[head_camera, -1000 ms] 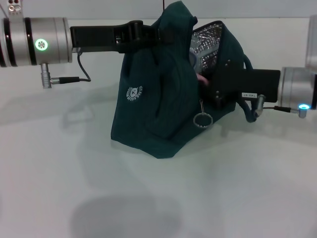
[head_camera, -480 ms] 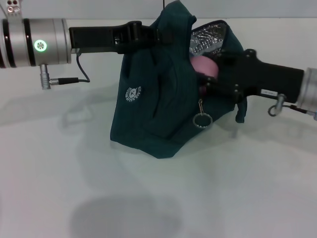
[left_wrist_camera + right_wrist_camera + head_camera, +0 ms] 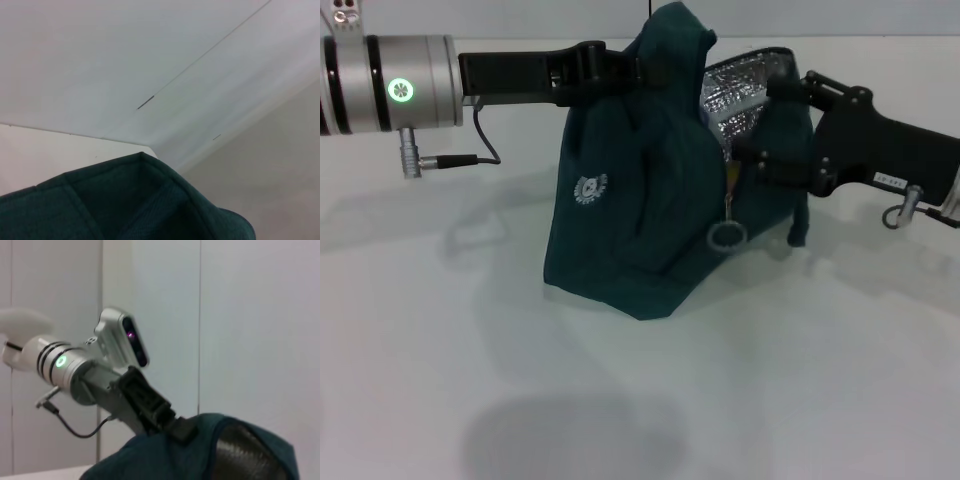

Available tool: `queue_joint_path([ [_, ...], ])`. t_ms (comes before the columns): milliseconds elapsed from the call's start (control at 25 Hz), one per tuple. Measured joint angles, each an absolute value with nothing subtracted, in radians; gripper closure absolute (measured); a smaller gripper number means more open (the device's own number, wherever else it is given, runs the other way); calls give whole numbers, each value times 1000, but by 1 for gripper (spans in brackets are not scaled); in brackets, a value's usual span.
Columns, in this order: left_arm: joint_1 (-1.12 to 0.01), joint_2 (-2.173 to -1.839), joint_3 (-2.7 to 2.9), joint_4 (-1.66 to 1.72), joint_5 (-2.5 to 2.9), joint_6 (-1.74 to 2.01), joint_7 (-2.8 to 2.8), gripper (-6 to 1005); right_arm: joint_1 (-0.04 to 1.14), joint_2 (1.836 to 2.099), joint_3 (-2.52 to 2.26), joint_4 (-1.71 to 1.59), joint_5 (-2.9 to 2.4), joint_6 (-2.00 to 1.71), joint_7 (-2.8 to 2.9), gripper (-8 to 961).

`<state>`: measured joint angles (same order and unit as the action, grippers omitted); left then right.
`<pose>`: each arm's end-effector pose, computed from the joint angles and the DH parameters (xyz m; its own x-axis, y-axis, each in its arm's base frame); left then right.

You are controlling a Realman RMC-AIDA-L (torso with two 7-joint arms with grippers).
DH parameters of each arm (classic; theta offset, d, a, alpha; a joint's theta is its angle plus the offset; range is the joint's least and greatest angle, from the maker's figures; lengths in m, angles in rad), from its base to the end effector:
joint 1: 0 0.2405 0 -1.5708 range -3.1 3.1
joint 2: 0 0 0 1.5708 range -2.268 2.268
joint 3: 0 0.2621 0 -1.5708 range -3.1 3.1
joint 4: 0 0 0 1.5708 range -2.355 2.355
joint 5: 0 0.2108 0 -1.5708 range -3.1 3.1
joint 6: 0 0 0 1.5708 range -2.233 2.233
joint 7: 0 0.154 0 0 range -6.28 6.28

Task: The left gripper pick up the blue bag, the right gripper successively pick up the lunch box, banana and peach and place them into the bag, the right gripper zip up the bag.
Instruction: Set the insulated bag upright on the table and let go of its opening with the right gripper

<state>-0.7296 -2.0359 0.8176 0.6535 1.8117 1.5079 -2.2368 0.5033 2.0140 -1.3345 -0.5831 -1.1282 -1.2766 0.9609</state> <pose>-0.1746 0.3958 0.0013 0.3464 0.7952 0.4977 0.7875 -0.5348 0.3063 0.2113 0.3665 -0.0245 0.7630 0.0566 -0.6439 -0.2603 -0.8849 -0.3862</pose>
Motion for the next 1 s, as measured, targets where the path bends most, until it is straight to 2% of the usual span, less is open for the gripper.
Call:
queue_joint_path([
  [120,-731,-2036,818,653,1812,1508,-2237,950,509,2014,-1331,-583,-1141,-1286,979,202],
  [240,-727,-2036,818,653,1812,1508,-2236,950,466,2016,-1284,-588,-1133,-1340,968,124],
  [680,-722,-2033,816,653,1811,1508,-2239,950,263,2005,-1121,-569,-1131,-1387,911,124],
  [840,-723,-2032,816,653,1811,1508,-2241,950,297,2007,-1133,-567,-1152,-1280,925,124],
  [1000,-723,-2033,816,653,1811,1508,-2241,950,396,2012,-1170,-550,-1189,-1132,961,124],
])
